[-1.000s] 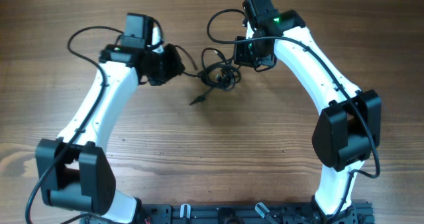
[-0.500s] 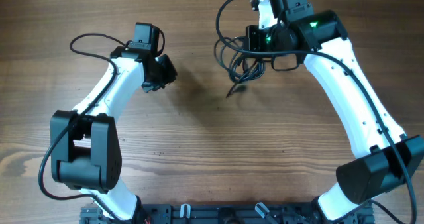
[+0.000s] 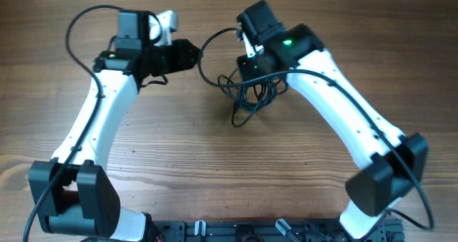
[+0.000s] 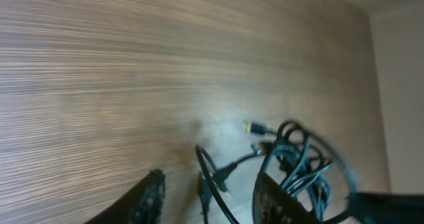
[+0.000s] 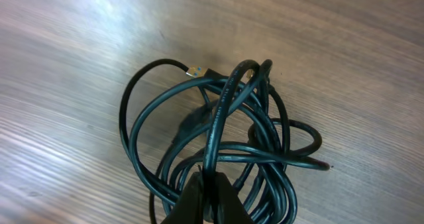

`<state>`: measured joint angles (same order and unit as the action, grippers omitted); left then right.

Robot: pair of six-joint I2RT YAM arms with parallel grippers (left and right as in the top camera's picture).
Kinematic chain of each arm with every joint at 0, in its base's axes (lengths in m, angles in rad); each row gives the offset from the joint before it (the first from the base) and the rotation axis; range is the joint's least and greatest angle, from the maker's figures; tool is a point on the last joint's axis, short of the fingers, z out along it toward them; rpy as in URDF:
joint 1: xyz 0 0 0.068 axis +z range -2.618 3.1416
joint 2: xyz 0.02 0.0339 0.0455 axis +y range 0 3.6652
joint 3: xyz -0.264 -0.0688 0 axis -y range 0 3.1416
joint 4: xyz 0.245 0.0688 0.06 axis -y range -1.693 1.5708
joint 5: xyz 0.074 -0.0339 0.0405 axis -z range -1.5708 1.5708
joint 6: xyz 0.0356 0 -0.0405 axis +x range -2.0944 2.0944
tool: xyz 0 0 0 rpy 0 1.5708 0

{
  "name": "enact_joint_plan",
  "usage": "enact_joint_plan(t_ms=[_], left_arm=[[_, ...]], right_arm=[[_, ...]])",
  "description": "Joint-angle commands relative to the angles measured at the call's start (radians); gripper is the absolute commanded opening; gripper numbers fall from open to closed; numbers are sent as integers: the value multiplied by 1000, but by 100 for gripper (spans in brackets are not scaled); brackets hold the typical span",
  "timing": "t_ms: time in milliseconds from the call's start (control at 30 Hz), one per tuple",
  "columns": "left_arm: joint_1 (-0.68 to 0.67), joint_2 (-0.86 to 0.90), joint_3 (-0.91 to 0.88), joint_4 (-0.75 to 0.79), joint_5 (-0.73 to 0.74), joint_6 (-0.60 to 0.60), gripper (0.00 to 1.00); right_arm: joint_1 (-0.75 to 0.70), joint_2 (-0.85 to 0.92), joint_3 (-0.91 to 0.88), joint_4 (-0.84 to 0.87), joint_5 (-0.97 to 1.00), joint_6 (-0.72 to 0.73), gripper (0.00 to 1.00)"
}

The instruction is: Untangle cables

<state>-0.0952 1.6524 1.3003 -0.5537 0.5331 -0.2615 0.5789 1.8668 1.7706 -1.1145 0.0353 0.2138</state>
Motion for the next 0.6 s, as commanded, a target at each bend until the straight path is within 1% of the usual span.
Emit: enact_joint_plan(t_ms=[0, 33, 67, 100, 133, 200, 267, 333, 400, 500, 567], left_arm=[[78, 8, 9, -11, 1, -47, 49], [84, 11, 9, -15, 1, -47, 50], [84, 13, 9, -18, 2, -47, 51], [69, 16, 9, -25, 2, -50, 53], [50, 18, 9, -26, 1, -50, 54], [7, 20, 9, -12, 0, -50, 55], [-32, 20, 9, 21, -20, -63, 57], [-67, 20, 9, 45, -69, -99, 59], [-99, 29, 9, 61, -75, -105, 59], [-154, 70, 9, 72, -79, -113, 59], [-180, 102, 9, 71, -79, -108, 59]], right_arm=[[57, 69, 1, 14, 4, -89, 5], [68, 75, 1, 23, -70, -148, 17], [70, 75, 1, 32, -150, -201, 25], [63, 71, 2, 49, -219, -231, 41], [51, 71, 2, 50, -221, -231, 49], [19, 71, 2, 50, -221, -204, 59], [-24, 69, 2, 51, -221, -184, 60], [-84, 68, 2, 51, -225, -123, 61], [-139, 67, 2, 45, -240, -79, 60], [-229, 67, 2, 42, -345, -80, 60], [-253, 67, 2, 40, -374, -80, 60]])
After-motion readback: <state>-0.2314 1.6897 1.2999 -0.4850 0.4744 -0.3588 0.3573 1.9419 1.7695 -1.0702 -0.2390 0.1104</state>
